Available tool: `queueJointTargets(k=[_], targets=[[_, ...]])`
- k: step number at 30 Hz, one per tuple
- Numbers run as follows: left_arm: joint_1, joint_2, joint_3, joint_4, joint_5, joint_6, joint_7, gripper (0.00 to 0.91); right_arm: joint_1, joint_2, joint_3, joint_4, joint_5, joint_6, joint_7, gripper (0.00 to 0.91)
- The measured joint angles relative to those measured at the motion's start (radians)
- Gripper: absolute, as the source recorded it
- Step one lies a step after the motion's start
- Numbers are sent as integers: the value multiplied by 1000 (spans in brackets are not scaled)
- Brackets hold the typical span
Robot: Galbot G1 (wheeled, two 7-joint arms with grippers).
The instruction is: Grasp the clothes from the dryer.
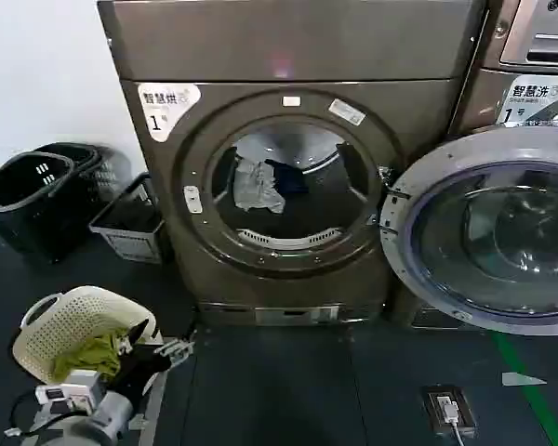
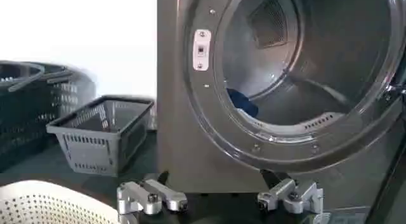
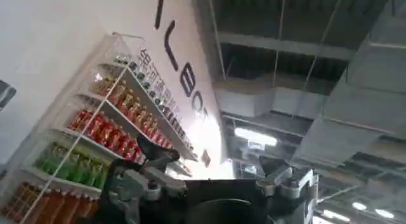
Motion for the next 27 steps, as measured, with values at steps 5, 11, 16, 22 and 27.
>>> queueJointTargets(k=[5,11,16,22,27], targets=[[2,-2,2,0,3,-3,1,907,1,9,-9,1,10,22,-15,907],[6,-1,4,-5,3,-4,1,907,0,6,-6,-1,30,41,-10,907],[6,1,4,-6,4,-5,1,907,1,6,-7,0,46,53,-10,907],[7,0,6,-6,4,-6,1,907,1,3,-8,1,59,62,-9,907],[9,-3,9,-7,5,-6,1,907,1,-2,-8,-2,66,65,-9,907]])
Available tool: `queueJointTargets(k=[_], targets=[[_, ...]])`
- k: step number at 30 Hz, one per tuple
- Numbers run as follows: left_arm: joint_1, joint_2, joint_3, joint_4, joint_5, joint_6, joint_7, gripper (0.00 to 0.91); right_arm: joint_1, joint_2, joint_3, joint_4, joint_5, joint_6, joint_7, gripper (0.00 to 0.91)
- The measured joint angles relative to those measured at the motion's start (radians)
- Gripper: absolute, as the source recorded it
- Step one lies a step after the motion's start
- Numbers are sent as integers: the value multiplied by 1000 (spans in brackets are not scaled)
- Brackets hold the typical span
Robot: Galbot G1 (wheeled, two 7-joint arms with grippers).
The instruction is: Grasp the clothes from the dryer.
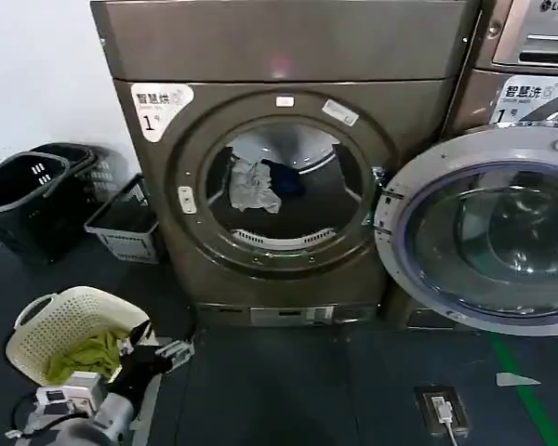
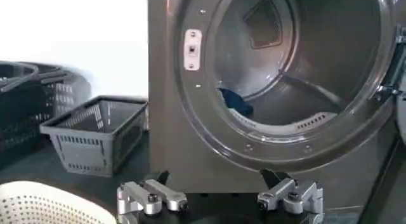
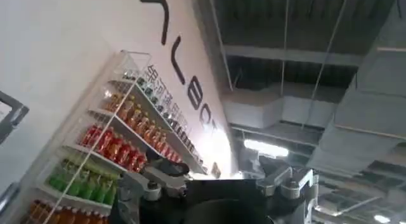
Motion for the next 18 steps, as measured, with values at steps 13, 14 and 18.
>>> queueJointTargets(k=[13,14,18], targets=[[-3,-15,20,2,17,0,1,907,8,0,0,-12,5,8,-4,907],[-4,-16,20,2,17,1,1,907,9,-1,0,-12,5,8,-4,907],[-5,-18,21,4,18,1,2,907,14,-1,-4,-12,5,9,-6,907]])
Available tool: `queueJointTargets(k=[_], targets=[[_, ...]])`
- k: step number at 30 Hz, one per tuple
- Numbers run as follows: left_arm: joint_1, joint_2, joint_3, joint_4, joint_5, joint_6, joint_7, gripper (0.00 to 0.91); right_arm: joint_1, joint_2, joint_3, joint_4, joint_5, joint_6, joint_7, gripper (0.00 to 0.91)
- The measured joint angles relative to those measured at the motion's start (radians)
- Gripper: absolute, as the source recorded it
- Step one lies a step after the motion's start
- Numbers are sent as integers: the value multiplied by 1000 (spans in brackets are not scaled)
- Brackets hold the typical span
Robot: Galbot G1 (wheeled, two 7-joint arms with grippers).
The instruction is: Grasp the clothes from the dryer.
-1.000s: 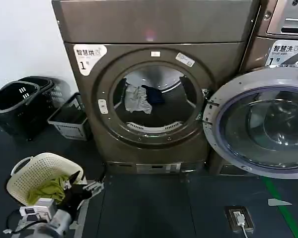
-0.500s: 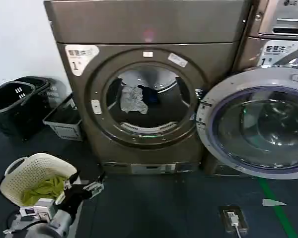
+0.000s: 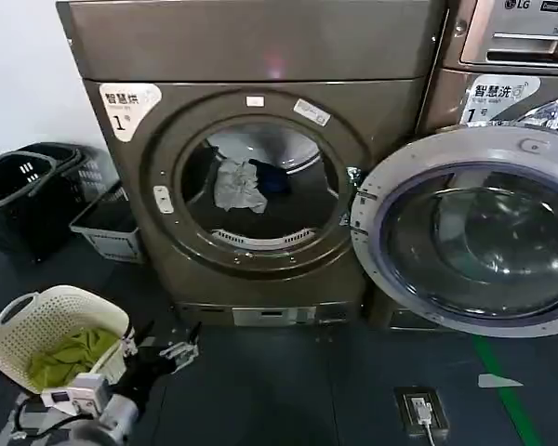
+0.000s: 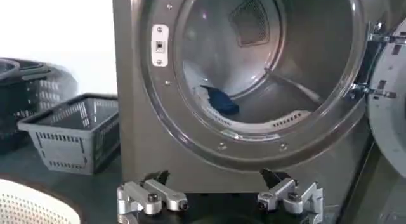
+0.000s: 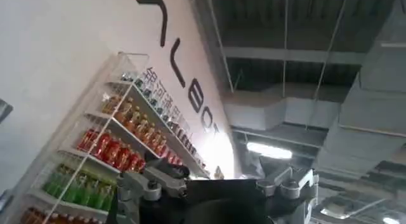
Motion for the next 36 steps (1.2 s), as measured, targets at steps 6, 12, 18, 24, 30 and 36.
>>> queueJointTargets(k=[6,12,18,24,30,36], targets=[[1,-4,3,1,2,1,0,907,4,0,-5,0,0,2,-2,907],[5,-7,13,1,8,1,0,907,7,0,-8,0,0,4,-3,907],[6,-8,19,1,12,0,0,907,7,0,-10,0,1,5,-4,907],[7,-6,25,0,14,0,1,907,3,2,-14,1,9,22,-1,907],[8,-7,36,0,22,-4,4,907,1,5,-14,1,20,46,-8,907],[6,-5,38,0,26,-10,6,907,-1,6,-13,-3,28,69,-9,907]])
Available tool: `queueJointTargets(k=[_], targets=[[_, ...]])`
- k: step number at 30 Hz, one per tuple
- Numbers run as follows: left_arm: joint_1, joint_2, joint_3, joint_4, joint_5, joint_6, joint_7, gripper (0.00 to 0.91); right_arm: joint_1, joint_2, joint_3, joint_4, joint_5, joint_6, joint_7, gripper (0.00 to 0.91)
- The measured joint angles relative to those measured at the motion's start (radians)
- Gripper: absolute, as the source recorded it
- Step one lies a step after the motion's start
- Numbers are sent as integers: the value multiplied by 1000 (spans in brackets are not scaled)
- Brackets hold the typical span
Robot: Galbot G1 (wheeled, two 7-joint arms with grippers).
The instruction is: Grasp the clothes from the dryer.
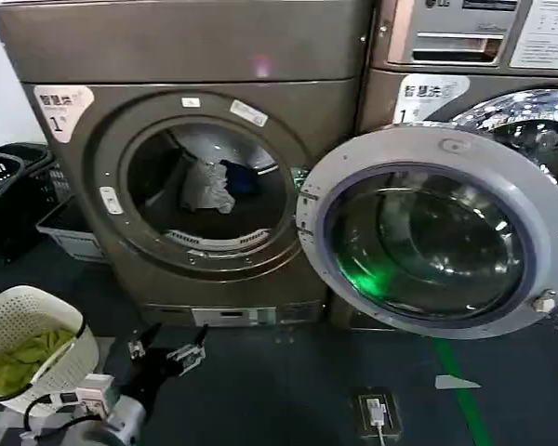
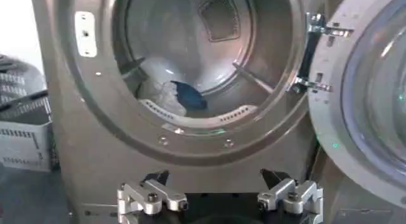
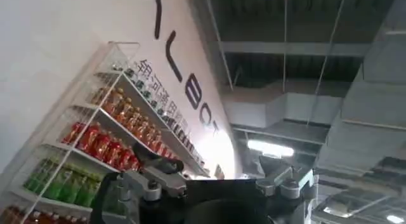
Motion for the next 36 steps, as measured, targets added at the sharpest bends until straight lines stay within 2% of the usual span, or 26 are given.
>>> queueJointTargets(k=[36], targets=[[-26,9,9,8,6,-12,8,907,-8,-1,15,-16,10,50,-16,907]])
